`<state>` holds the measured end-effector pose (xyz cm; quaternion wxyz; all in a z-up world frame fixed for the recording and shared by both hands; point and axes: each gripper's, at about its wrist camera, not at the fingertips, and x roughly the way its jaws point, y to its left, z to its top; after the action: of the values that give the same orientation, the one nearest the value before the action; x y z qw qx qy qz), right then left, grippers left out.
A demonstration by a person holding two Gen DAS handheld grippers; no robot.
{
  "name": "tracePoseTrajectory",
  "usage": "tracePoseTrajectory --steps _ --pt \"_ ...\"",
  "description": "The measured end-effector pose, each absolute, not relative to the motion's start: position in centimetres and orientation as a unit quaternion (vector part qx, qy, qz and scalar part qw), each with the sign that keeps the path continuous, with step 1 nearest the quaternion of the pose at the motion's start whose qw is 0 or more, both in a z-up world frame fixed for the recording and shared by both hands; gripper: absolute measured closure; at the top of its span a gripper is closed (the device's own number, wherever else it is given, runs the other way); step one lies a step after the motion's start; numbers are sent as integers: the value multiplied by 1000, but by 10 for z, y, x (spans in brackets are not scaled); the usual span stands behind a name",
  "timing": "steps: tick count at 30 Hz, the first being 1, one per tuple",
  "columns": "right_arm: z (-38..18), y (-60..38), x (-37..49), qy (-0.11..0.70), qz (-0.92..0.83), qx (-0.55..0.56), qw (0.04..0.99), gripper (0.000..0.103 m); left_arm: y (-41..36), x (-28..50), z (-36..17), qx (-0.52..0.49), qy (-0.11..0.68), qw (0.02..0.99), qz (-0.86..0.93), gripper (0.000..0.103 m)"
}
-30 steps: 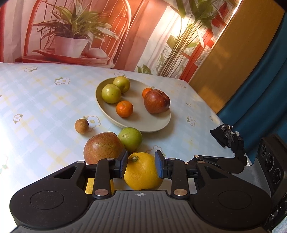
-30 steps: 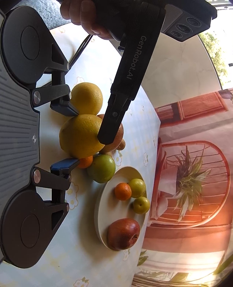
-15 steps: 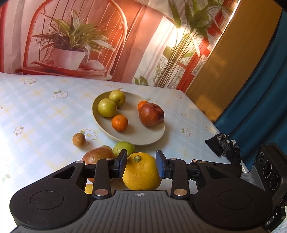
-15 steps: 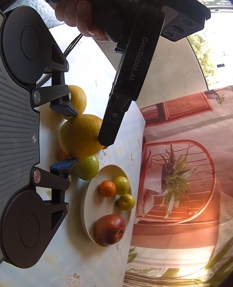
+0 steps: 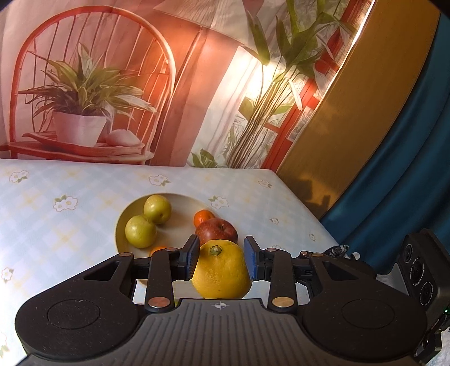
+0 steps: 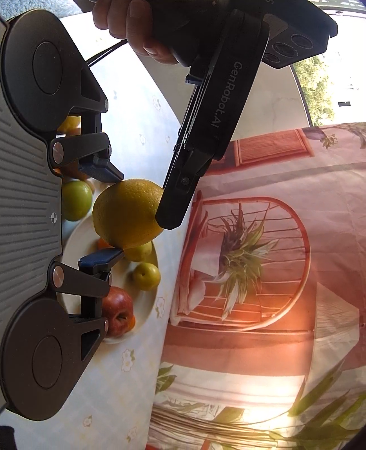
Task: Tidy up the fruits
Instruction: 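Carry the lemon onto the plate and open the left gripper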
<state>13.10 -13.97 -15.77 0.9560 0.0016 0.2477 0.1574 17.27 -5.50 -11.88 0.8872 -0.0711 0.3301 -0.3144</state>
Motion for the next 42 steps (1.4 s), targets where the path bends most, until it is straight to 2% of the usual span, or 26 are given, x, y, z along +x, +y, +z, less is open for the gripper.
tracePoseTrajectory --steps 8,22,33,42 --pt "-156 -174 188 264 145 -2 954 56 -80 232 -123 -82 354 878 -311 67" --pt "-188 -204 271 317 132 -3 939 56 -103 316 -157 -93 395 866 -293 67" --pt "-204 -210 290 339 123 2 933 56 -107 337 -174 -94 412 861 -285 68" --pt "-202 -209 288 346 99 -13 933 56 -96 329 -163 -92 395 872 -274 68"
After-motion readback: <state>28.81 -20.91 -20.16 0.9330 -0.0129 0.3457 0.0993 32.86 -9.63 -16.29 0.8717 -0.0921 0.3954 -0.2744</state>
